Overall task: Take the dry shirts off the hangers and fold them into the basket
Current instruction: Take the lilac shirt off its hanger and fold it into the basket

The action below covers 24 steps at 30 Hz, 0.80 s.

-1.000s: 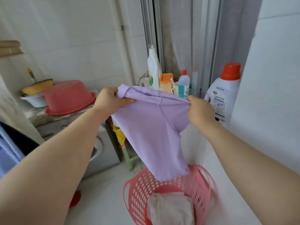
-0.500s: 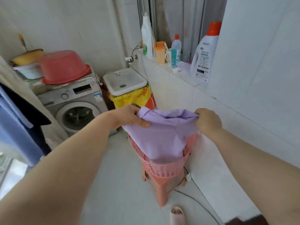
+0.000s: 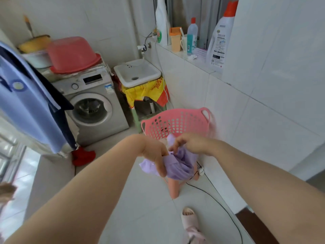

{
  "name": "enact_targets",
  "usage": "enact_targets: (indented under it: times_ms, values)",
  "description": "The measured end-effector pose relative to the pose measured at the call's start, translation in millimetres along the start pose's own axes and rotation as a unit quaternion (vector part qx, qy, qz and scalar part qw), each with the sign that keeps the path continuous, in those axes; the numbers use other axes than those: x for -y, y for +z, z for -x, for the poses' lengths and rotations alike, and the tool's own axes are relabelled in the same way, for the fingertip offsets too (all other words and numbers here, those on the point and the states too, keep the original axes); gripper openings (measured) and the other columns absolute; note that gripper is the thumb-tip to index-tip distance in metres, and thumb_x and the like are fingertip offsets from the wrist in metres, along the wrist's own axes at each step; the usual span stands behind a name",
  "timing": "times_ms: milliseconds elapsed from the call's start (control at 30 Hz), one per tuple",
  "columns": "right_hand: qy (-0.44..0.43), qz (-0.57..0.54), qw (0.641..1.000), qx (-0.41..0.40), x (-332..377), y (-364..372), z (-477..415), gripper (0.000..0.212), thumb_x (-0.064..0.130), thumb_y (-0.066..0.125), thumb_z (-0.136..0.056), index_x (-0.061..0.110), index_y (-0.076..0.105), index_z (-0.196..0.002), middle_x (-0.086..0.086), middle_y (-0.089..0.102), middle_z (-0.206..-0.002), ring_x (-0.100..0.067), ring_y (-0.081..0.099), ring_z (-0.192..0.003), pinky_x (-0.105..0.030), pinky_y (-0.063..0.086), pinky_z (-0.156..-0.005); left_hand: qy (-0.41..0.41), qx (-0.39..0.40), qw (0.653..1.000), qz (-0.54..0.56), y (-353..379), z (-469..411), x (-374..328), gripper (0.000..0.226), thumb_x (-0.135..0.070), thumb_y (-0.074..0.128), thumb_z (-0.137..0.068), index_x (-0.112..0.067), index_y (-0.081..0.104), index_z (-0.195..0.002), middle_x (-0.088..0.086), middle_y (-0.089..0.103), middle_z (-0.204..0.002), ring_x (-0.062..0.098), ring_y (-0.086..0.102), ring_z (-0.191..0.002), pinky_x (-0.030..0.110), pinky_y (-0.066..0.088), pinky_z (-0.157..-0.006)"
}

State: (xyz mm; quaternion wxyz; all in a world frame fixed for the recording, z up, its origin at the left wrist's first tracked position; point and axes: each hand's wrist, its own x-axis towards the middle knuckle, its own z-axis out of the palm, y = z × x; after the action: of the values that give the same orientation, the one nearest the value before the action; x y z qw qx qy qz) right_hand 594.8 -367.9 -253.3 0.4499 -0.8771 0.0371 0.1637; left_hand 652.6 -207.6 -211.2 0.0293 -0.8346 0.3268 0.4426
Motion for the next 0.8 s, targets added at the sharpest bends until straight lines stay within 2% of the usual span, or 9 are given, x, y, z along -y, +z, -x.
enact_targets:
  times_ms: [100, 167, 267, 333, 433, 533, 567, 667, 800]
  values:
    - [0.023, -0.082, 0.996, -0.001, -5, 8, -4, 0.070, -0.028, 0.023, -0.074, 0.014, 0.061, -0.116, -0.001, 0.059, -0.126, -0.009, 0.047, -0.124, -0.025, 0.032, -0.102, 0.023, 0.014, 0.999, 0.047, -9, 6, 11, 0.034, -0.033, 0.083, -0.064, -0.023, 0.073, -0.095, -0.006, 0.071, -0.091, 0.023, 0.065, -0.100, 0.034, 0.049, -0.096]
    - [0.041, -0.019, 0.998, 0.047, -16, 8, -1, 0.061, -0.017, 0.032, -0.083, 0.015, 0.049, -0.133, 0.004, 0.052, -0.130, -0.003, 0.044, -0.124, -0.014, 0.029, -0.096, 0.048, 0.019, 0.992, 0.117, -21, 10, 23, 0.045, -0.035, 0.083, -0.060, -0.022, 0.073, -0.102, -0.004, 0.073, -0.105, 0.023, 0.064, -0.109, 0.039, 0.044, -0.104]
    - [0.046, 0.080, 0.988, 0.128, -29, 16, -2, 0.012, 0.013, 0.048, -0.094, 0.023, 0.052, -0.099, 0.011, 0.052, -0.095, 0.011, 0.053, -0.073, 0.000, 0.036, -0.065, 0.099, 0.024, 0.955, 0.279, -40, 11, 34, 0.032, -0.011, 0.070, -0.083, -0.008, 0.066, -0.115, 0.005, 0.068, -0.119, 0.023, 0.062, -0.114, 0.037, 0.043, -0.105]
    - [0.072, 0.056, 0.989, 0.117, -37, 23, -6, 0.013, 0.017, 0.056, -0.092, 0.023, 0.052, -0.103, 0.012, 0.051, -0.088, 0.004, 0.050, -0.069, -0.004, 0.037, -0.052, 0.116, -0.005, 0.917, 0.382, -50, 6, 38, 0.025, -0.003, 0.063, -0.088, -0.005, 0.065, -0.112, 0.008, 0.069, -0.115, 0.023, 0.066, -0.107, 0.034, 0.051, -0.094]
    - [0.110, -0.076, 0.989, 0.059, -54, 25, -20, 0.050, 0.026, 0.057, -0.079, 0.007, 0.054, -0.124, -0.001, 0.062, -0.110, -0.015, 0.060, -0.093, -0.014, 0.049, -0.073, 0.090, -0.143, 0.853, 0.493, -56, -17, 33, 0.016, -0.007, 0.068, -0.085, -0.008, 0.069, -0.101, 0.007, 0.073, -0.101, 0.025, 0.069, -0.094, 0.032, 0.057, -0.081]
    - [0.169, -0.156, 0.973, -0.023, -78, 14, -40, 0.059, 0.023, 0.050, -0.070, 0.010, 0.053, -0.127, -0.012, 0.063, -0.123, -0.028, 0.060, -0.113, -0.044, 0.047, -0.099, 0.008, -0.329, 0.765, 0.554, -53, -59, 40, 0.043, -0.025, 0.076, -0.080, -0.015, 0.060, -0.119, 0.004, 0.065, -0.111, 0.024, 0.063, -0.098, 0.037, 0.054, -0.084]
    - [0.173, -0.168, 0.970, -0.039, -82, 8, -45, 0.061, 0.025, 0.049, -0.067, 0.012, 0.052, -0.126, -0.012, 0.062, -0.123, -0.030, 0.059, -0.112, -0.049, 0.047, -0.097, -0.025, -0.333, 0.752, 0.569, -50, -72, 43, 0.053, -0.033, 0.075, -0.080, -0.018, 0.054, -0.126, 0.002, 0.061, -0.117, 0.024, 0.060, -0.102, 0.039, 0.051, -0.086]
    - [0.194, -0.201, 0.958, -0.058, -77, -10, -59, 0.062, 0.024, 0.048, -0.069, 0.017, 0.047, -0.130, -0.008, 0.056, -0.127, -0.026, 0.055, -0.106, -0.046, 0.049, -0.090, -0.111, -0.184, 0.796, 0.566, -24, -104, 47, 0.049, -0.051, 0.065, -0.084, -0.019, 0.050, -0.119, -0.001, 0.058, -0.104, 0.026, 0.056, -0.103, 0.039, 0.046, -0.090]
    - [0.178, -0.202, 0.961, -0.059, -64, -23, -81, 0.059, 0.014, 0.045, -0.078, 0.011, 0.047, -0.137, -0.012, 0.048, -0.140, -0.026, 0.050, -0.122, -0.046, 0.039, -0.108, -0.123, -0.099, 0.785, 0.598, 7, -135, 39, 0.031, -0.052, 0.059, -0.088, -0.021, 0.059, -0.090, -0.001, 0.064, -0.089, 0.022, 0.059, -0.084, 0.029, 0.044, -0.069]
